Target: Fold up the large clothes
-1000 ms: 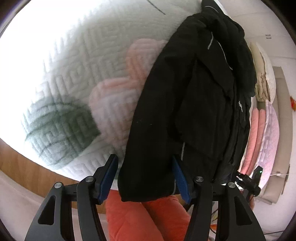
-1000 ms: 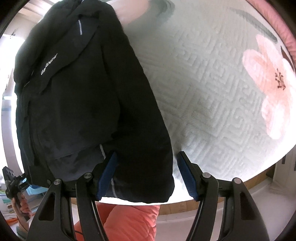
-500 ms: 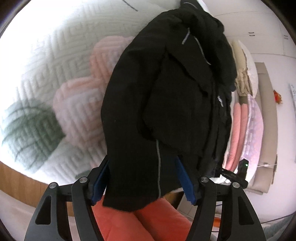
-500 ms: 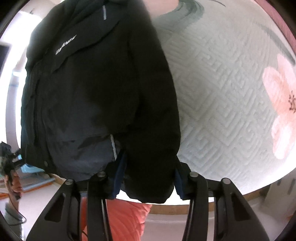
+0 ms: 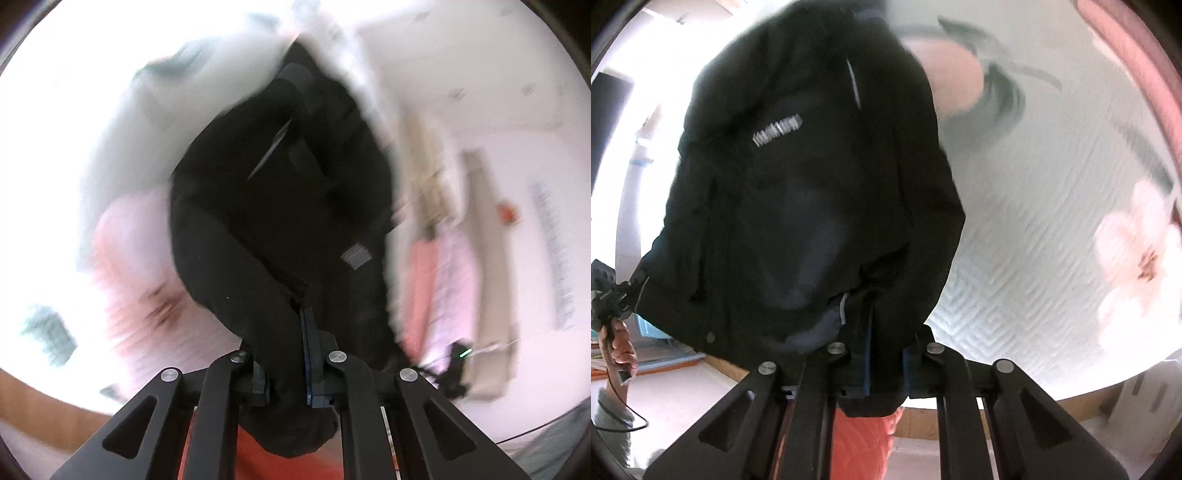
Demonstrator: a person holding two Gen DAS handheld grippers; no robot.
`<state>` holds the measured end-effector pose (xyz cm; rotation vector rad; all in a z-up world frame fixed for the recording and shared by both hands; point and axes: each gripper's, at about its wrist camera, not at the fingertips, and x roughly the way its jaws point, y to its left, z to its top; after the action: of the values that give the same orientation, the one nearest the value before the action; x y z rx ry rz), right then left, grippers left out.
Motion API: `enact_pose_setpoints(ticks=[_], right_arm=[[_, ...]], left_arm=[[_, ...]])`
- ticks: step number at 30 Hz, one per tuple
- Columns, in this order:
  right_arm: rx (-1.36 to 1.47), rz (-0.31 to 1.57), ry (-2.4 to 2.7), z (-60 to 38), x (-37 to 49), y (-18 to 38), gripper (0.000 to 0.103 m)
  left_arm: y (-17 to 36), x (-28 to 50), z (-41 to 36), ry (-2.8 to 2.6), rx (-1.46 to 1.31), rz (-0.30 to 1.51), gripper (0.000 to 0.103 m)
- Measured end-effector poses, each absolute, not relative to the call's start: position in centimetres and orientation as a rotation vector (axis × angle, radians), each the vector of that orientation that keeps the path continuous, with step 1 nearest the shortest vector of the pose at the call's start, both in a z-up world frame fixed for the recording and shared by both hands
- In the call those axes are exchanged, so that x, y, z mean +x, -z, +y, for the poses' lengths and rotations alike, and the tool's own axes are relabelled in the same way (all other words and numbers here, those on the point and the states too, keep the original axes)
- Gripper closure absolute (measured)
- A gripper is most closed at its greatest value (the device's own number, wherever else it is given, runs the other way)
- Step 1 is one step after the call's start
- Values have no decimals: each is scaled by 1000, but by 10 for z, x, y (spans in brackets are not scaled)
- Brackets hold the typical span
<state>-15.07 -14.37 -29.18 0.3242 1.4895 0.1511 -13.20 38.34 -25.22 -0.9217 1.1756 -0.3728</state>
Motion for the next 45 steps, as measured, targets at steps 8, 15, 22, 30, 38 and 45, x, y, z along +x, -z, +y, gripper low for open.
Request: enact_pose_setpoints(ticks=[8, 15, 22, 30, 38, 45], right_arm=[[556, 1231, -242, -185, -46, 171, 89], [579, 1132, -213, -176, 127, 189, 89], [554, 1361, -100, -149, 239, 338, 85], [588, 1396, -198, -164, 248, 355, 84], [1039, 1302, -208, -227, 239, 339, 74], [938, 1181, -91, -258, 220, 261, 31]], left_arm=[[152, -9, 403, 394, -916, 883, 90], [176, 139, 380, 219, -878, 845, 77], [286, 225, 347, -13, -753, 1089, 67], [279, 229, 366, 60, -749, 1135, 66], [234, 222, 428, 299, -1113, 1062, 59], [224, 215, 430, 474, -937, 1219, 31]])
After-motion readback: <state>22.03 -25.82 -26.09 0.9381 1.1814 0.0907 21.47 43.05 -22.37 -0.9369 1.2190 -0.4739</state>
